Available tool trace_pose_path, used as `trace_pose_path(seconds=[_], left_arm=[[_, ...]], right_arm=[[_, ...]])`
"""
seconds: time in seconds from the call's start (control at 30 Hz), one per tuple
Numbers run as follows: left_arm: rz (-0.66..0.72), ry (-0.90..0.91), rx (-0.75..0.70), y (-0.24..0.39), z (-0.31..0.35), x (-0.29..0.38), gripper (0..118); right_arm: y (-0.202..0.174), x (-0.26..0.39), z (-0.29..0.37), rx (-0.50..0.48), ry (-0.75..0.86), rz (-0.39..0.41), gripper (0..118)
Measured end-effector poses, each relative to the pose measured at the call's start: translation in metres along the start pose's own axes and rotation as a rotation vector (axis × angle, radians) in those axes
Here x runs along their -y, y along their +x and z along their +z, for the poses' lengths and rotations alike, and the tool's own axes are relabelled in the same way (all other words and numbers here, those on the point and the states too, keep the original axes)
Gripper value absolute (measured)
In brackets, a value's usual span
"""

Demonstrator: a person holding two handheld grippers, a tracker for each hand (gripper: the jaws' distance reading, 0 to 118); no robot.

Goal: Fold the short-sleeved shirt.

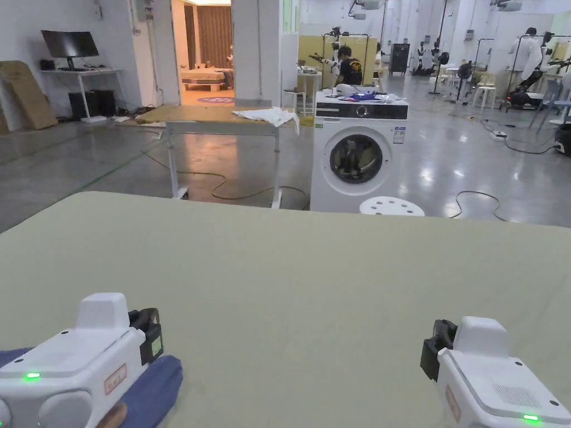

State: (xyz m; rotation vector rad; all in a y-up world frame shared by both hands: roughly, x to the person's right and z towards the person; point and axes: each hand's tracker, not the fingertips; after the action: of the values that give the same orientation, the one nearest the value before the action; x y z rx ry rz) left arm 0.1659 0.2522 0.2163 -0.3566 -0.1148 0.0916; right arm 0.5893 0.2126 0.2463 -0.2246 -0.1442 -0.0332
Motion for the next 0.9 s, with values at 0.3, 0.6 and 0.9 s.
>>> trace_pose_path(seconds=[0.3,0.6,0.9], left_arm=[[0.026,-0.336,-0.117,-0.125,-0.002,0.022,0],[0.035,-0.589,-0.215,-0.201,-0.024,0.071,57],[-0.101,-0.608,-0.191,-0.183,-0.031,0.095,67]], right_arm=[[-0.018,0.023,-0.015,-0.062,-0.08,0.064,3],[-0.038,0.04,-0.018,-0.124,-0.113,0.106,3],[-0.043,0.05,-0.017,-0.13,-0.144,0.123,3]])
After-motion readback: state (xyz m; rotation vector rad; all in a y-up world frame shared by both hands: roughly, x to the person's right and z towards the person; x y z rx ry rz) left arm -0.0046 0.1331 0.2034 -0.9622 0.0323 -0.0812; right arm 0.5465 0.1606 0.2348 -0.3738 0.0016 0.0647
